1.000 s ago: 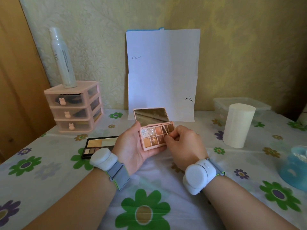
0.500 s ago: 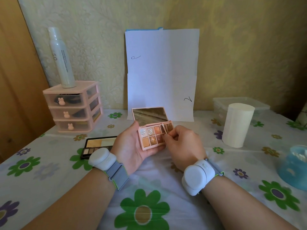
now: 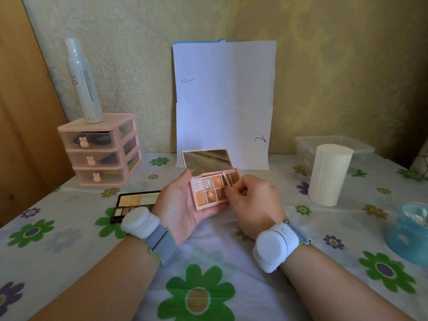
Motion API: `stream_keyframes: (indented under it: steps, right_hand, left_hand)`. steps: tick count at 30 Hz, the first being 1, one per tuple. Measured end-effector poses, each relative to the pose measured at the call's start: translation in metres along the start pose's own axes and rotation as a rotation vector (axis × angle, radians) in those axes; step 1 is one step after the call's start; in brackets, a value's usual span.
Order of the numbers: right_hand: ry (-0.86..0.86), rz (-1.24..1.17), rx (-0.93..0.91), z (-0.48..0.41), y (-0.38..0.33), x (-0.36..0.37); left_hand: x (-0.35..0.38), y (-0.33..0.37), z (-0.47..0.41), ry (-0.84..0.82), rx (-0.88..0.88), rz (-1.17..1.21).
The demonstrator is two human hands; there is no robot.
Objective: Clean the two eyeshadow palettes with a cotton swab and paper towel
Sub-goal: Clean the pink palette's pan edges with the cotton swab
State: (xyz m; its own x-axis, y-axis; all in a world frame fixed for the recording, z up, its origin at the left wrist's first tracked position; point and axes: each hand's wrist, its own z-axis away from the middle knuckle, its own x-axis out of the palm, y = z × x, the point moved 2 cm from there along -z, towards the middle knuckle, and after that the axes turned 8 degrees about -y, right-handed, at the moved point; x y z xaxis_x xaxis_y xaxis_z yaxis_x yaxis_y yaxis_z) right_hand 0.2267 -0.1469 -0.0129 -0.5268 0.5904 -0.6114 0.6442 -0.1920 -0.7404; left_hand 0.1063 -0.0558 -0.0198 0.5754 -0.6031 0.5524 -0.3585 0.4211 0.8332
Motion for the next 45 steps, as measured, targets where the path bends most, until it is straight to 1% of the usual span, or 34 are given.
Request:
stream_keyframes:
  steps: [3, 9, 16, 23, 29, 35, 41, 45]
  right_hand:
    - [-0.034, -0.005, -0.046, 0.002, -0.003, 0.003]
    - [0.043, 0.013, 0.041, -0.005, 0.009, -0.006]
    - [0.013, 0.005, 0.003, -0.001, 0.002, 0.000]
    - [0.056, 0.016, 0.088, -0.007, 0.012, -0.011]
    - [0.036, 0.013, 0.025, -0.005, 0.006, -0.004]
    - [0.080, 0.012, 0.085, -0.009, 0.014, -0.012]
    - [0.064, 0.023, 0.040, -0.007, 0.009, -0.010]
    - [0.082, 0.013, 0.062, -0.009, 0.011, -0.012]
  left_hand:
    - [0.002, 0.001, 0.001, -0.011, 0.010, 0.000]
    - [0.000, 0.001, 0.001, 0.000, 0.010, -0.016]
    - [0.002, 0.002, 0.001, 0.036, 0.017, 0.005]
    - [0.001, 0.002, 0.002, 0.055, -0.002, -0.007]
    - [0.002, 0.003, 0.002, 0.073, 0.006, 0.006]
    - [0.005, 0.004, 0.003, 0.094, 0.004, 0.005]
    - [0.003, 0.003, 0.002, 0.076, -0.001, -0.007]
    - [0.003, 0.002, 0.001, 0.062, 0.000, -0.024]
